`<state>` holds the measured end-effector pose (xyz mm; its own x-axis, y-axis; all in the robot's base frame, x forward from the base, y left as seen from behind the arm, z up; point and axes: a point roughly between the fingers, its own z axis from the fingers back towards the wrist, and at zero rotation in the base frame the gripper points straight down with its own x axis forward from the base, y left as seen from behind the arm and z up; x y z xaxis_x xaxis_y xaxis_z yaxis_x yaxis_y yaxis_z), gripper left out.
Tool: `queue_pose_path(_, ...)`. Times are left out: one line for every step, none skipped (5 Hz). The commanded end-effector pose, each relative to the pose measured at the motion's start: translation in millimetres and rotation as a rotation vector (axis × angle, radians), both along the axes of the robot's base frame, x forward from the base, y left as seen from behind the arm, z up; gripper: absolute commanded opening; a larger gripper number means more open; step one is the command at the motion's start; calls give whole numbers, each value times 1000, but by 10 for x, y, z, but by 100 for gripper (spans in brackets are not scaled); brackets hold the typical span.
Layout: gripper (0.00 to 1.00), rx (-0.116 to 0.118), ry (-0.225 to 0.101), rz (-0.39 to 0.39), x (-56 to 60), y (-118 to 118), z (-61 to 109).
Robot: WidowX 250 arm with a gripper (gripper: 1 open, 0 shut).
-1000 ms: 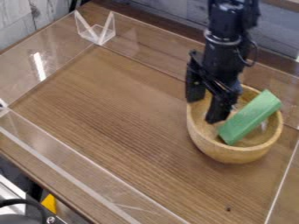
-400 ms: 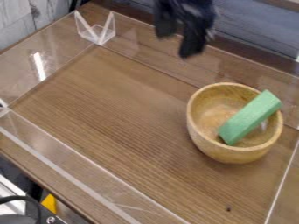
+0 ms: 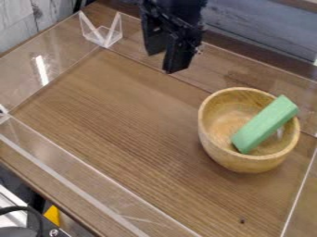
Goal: Put the green block in the brown bowl
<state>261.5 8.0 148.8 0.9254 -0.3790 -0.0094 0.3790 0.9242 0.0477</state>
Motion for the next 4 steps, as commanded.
queue_pose_path(100,5,-68,11,48,19,78)
queue_pose_path(100,11,-78,44,14,-11,11)
queue_pose_path(100,16,-91,58,59,-23,-64)
queue_pose_path(100,19,-96,39,164,-16,-111)
